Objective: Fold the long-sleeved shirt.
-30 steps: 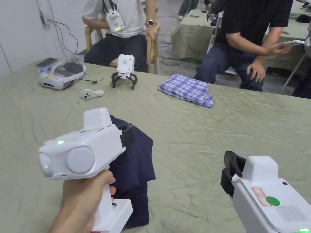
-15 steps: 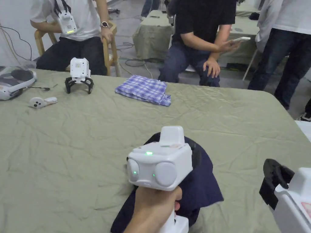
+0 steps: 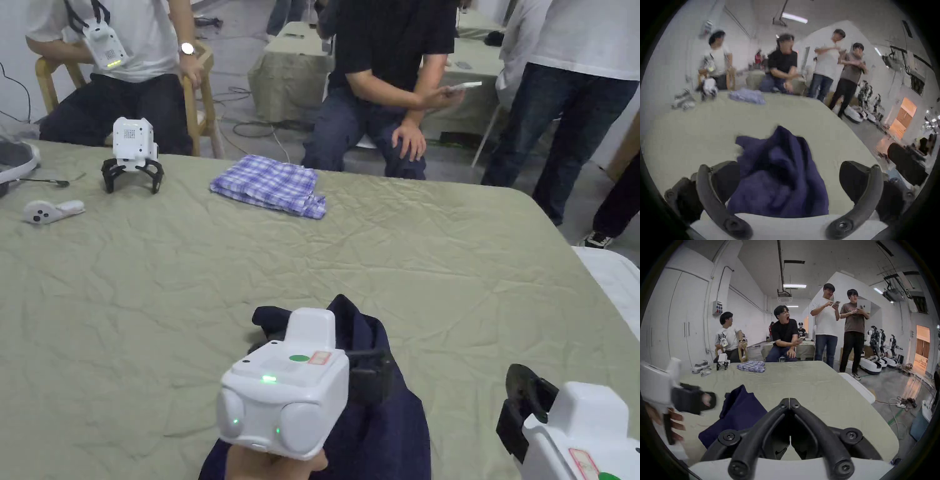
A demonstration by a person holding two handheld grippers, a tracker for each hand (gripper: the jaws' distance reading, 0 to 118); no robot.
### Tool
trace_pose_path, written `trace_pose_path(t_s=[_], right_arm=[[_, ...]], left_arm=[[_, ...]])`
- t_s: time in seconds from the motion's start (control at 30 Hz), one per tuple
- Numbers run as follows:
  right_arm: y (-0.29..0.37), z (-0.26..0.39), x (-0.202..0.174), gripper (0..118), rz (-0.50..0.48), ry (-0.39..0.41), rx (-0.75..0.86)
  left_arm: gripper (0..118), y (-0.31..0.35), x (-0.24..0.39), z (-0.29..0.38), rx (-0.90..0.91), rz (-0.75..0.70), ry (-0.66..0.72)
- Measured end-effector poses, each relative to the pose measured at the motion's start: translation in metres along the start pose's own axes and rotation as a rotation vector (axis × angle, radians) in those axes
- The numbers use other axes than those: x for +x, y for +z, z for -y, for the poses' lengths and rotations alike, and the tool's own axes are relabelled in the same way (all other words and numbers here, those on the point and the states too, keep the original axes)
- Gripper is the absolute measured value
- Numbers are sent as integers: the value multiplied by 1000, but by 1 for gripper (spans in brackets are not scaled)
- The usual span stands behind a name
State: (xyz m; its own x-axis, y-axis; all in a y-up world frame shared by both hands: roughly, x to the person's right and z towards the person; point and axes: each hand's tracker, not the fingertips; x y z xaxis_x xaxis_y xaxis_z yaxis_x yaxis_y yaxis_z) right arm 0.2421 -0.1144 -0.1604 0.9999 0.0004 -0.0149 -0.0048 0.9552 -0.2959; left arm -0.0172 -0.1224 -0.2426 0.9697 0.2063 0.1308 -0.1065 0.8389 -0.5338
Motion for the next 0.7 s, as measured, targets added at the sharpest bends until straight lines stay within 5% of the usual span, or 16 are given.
trace_pose_path(t_s=[0.1, 0.13, 0.17, 0.2, 0.27, 0.5, 0.53, 0.57, 0.6, 0.63, 0.7], right_arm=[[10, -3, -16, 0, -21, -4, 22], [2, 2, -11, 0, -22, -4, 28], [5, 3, -16, 0, -26, -2, 36], [8, 5, -21, 0, -34, 0, 46], [11, 12, -29, 0, -41, 1, 49], [6, 28, -47, 0, -70, 10, 17], [5, 31, -47, 0, -73, 12, 11], [3, 32, -48, 0, -73, 14, 5], [2, 33, -47, 0, -76, 16, -3], [1, 35, -47, 0, -80, 22, -6], [-1, 40, -47, 0, -69, 34, -28]], left_arm=[[107, 50, -32, 5, 79, -145, -28], [95, 61, -45, 13, 100, -194, -26], [68, 68, -56, 19, 124, -215, -32], [18, 75, -67, 22, 125, -234, -38], [3, 81, -86, 31, 89, -276, -16], [6, 56, -111, 55, -39, -233, 56], [23, 43, -114, 60, -73, -214, 90], [55, 32, -111, 61, -169, -221, 69], [99, 17, -113, 64, -246, -192, 80], [111, 3, -118, 69, -290, -116, 131], [101, -20, -125, 75, -345, -97, 224]])
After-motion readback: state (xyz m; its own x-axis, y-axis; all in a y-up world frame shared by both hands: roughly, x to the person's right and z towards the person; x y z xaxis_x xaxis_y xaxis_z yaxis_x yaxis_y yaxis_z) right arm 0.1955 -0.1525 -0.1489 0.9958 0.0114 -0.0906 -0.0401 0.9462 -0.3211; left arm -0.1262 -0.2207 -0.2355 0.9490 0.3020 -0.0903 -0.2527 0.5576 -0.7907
